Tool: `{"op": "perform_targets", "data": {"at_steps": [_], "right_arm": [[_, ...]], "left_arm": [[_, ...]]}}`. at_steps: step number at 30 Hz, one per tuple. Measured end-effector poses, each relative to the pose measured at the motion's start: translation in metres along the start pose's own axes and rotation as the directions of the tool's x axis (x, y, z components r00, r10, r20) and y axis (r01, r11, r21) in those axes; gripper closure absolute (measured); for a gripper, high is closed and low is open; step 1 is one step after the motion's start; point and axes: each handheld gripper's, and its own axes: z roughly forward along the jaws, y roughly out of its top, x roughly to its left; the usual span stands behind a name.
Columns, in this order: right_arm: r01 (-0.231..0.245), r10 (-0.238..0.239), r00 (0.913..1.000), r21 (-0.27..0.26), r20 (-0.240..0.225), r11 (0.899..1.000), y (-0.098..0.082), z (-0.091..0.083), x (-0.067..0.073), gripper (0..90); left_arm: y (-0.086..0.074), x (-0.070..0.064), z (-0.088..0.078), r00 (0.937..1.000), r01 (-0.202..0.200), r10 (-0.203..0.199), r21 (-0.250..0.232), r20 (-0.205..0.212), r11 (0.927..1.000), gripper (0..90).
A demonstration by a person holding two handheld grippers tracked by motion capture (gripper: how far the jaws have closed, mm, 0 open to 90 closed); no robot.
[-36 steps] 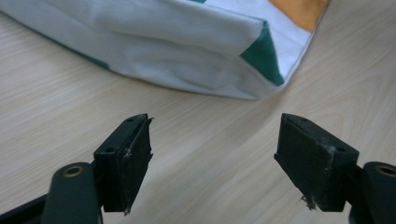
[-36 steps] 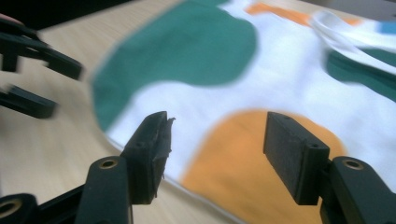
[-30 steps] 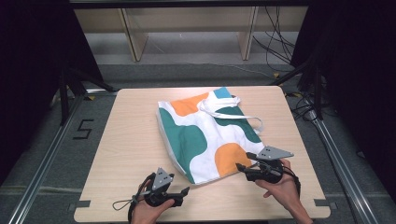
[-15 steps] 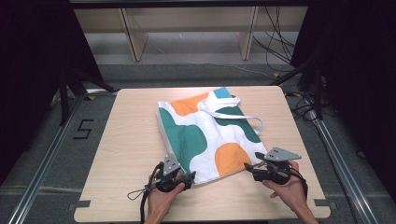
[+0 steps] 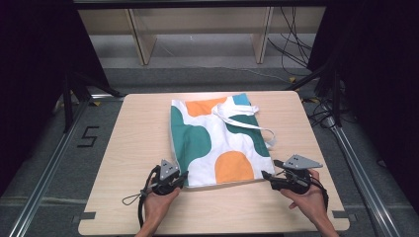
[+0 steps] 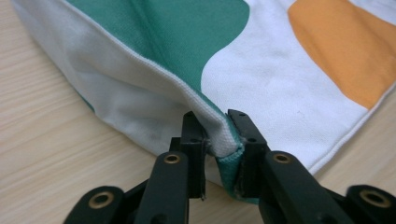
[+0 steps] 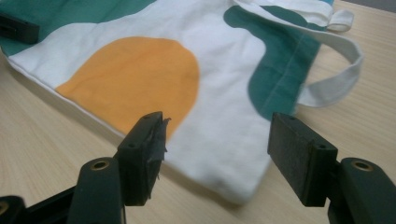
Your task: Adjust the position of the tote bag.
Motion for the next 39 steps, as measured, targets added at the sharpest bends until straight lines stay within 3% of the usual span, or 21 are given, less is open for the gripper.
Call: {"op": "perform_targets", "data": {"at_steps": [2, 4, 5, 8, 9, 13, 15, 18, 20, 21, 23, 25, 27, 28, 31, 33, 34, 36, 37, 38, 39], "right_arm": [[0.019, -0.019, 0.9998, -0.020, 0.008, 1.000, 0.000, -0.001, -0.005, 37.4], [0.007, -0.007, 1.0000, -0.024, 0.004, 1.000, -0.001, -0.001, -0.008, 37.3], [-0.024, 0.024, 0.9996, -0.013, 0.017, 1.000, -0.002, -0.002, -0.008, 37.2], [-0.023, 0.023, 0.9996, -0.012, 0.016, 1.000, -0.005, -0.002, -0.016, 36.9], [-0.026, 0.026, 0.9996, -0.007, 0.011, 1.000, -0.006, -0.001, -0.018, 36.8], [-0.071, 0.072, 0.9972, 0.012, -0.021, 0.997, -0.010, 0.005, -0.022, 35.8], [-0.051, 0.052, 0.9981, 0.020, -0.032, 0.998, -0.010, 0.009, -0.024, 35.6], [-0.042, 0.044, 0.9981, 0.047, -0.044, 0.998, -0.009, 0.017, -0.021, 34.3], [-0.077, 0.082, 0.9944, 0.072, -0.067, 0.994, -0.007, 0.023, -0.015, 34.3], [-0.039, 0.044, 0.9958, 0.062, -0.081, 0.997, -0.006, 0.028, -0.015, 34.1], [-0.028, 0.035, 0.9951, 0.081, -0.092, 0.996, -0.004, 0.033, -0.011, 34.2], [-0.026, 0.037, 0.9925, 0.092, -0.117, 0.995, -0.002, 0.038, -0.006, 35.0], [-0.040, 0.055, 0.9882, 0.104, -0.143, 0.994, -0.001, 0.041, 0.000, 35.3], [-0.038, 0.055, 0.9845, 0.100, -0.166, 0.994, 0.000, 0.043, 0.002, 35.3], [-0.030, 0.044, 0.9833, 0.084, -0.177, 0.996, 0.003, 0.046, 0.008, 36.2], [-0.046, 0.064, 0.9817, 0.104, -0.179, 0.994, 0.004, 0.049, 0.014, 36.6], [-0.041, 0.061, 0.9814, 0.114, -0.182, 0.993, 0.005, 0.050, 0.015, 37.0], [-0.009, 0.028, 0.9840, 0.107, -0.176, 0.994, 0.006, 0.054, 0.015, 38.8], [-0.009, 0.027, 0.9828, 0.100, -0.183, 0.995, 0.006, 0.056, 0.016, 40.2], [-0.007, 0.024, 0.9830, 0.094, -0.182, 0.996, 0.007, 0.057, 0.016, 41.9], [-0.045, 0.063, 0.9791, 0.095, -0.193, 0.994, 0.008, 0.059, 0.019, 44.9]], "left_arm": [[0.000, 0.008, -0.001, 0.9997, 0.006, -0.007, -0.008, -0.025, 0.9999, 79.7], [-0.001, 0.016, -0.002, 0.9987, 0.011, -0.012, -0.013, -0.049, 0.9998, 80.9], [0.000, 0.022, -0.003, 0.9982, 0.008, -0.008, -0.001, -0.060, 1.0000, 81.3], [0.000, 0.037, -0.006, 0.9954, 0.001, 0.000, 0.018, -0.096, 0.9998, 81.7], [0.000, 0.041, -0.005, 0.9948, 0.021, -0.021, -0.001, -0.100, 0.9998, 81.8], [0.000, 0.060, -0.004, 0.9921, 0.023, -0.024, -0.008, -0.123, 0.9997, 81.8], [-0.001, 0.067, -0.003, 0.9905, 0.026, -0.027, -0.007, -0.135, 0.9996, 81.7], [0.002, 0.077, 0.001, 0.9878, 0.010, -0.011, -0.002, -0.155, 0.9999, 81.5], [0.004, 0.084, 0.004, 0.9850, 0.008, -0.009, -0.006, -0.172, 1.0000, 81.5], [0.004, 0.087, 0.006, 0.9830, 0.017, -0.018, -0.007, -0.183, 0.9998, 81.5], [0.007, 0.096, 0.009, 0.9821, 0.032, -0.034, -0.013, -0.185, 0.9994, 81.3], [0.009, 0.106, 0.011, 0.9800, 0.070, -0.075, -0.035, -0.184, 0.9969, 81.4], [0.010, 0.116, 0.013, 0.9818, 0.072, -0.077, -0.039, -0.173, 0.9967, 81.1], [0.010, 0.119, 0.014, 0.9813, 0.075, -0.082, -0.043, -0.174, 0.9962, 80.9], [0.011, 0.119, 0.013, 0.9778, 0.088, -0.095, -0.045, -0.186, 0.9951, 80.1], [0.011, 0.118, 0.012, 0.9739, 0.124, -0.132, -0.055, -0.184, 0.9907, 74.6], [0.011, 0.118, 0.011, 0.9707, 0.167, -0.175, -0.064, -0.164, 0.9839, 67.9], [0.010, 0.116, 0.007, 0.9522, 0.270, -0.277, -0.075, -0.128, 0.9600, 53.0], [0.009, 0.113, 0.003, 0.9484, 0.284, -0.293, -0.079, -0.122, 0.9554, 47.9], [0.010, 0.109, -0.002, 0.9469, 0.284, -0.291, -0.070, -0.135, 0.9562, 42.9], [0.010, 0.106, -0.007, 0.9452, 0.284, -0.291, -0.064, -0.148, 0.9566, 38.7]]}}
